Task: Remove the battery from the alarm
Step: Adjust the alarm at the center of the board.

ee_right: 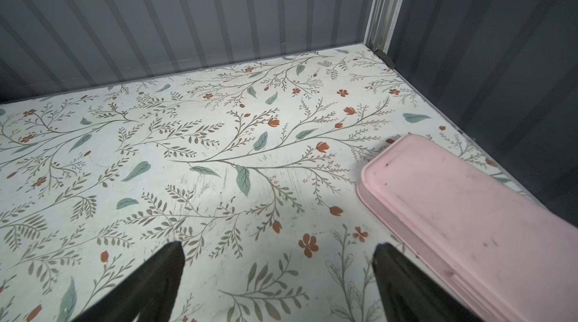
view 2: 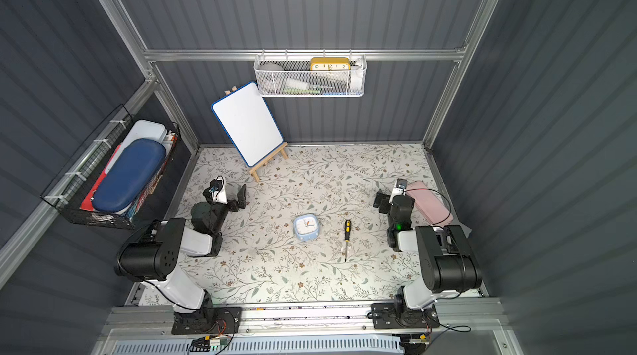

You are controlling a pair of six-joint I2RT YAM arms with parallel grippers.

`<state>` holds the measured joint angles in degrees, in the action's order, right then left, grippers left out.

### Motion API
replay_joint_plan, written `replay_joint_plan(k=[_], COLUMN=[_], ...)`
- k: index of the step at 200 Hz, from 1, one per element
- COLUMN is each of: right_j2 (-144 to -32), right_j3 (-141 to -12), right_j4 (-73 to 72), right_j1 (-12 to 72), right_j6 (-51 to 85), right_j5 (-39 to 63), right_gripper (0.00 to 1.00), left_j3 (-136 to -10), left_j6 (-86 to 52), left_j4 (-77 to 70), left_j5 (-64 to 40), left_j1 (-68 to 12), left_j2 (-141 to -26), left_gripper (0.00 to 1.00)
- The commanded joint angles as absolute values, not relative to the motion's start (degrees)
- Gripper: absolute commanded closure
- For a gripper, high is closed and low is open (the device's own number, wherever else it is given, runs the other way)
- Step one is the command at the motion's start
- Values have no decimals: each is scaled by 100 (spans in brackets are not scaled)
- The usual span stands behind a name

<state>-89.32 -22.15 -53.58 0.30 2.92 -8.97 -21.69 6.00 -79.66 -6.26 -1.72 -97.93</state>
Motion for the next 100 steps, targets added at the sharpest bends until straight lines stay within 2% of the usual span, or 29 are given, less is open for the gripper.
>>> replay_joint_plan(k=[1, 81, 100], right_j2=[-8971, -8965, -8949], right_j3=[-2171, -2184, -2156], right_j4=[-5449, -5400, -5458], right_j1=[0, -9, -9], right_j6=[290, 338, 319], right_j5=[-863, -862, -833], right_gripper=[1, 1, 1], left_j3=[-2226, -2234, -2380], left_j6=[633, 643, 657], left_j4=[-8017, -8022, -7470], left_j5=[-685, -712, -279], left_j1=[-132, -125, -152], left_j2=[-9732, -9732, -9366], left_gripper=[1, 1, 1])
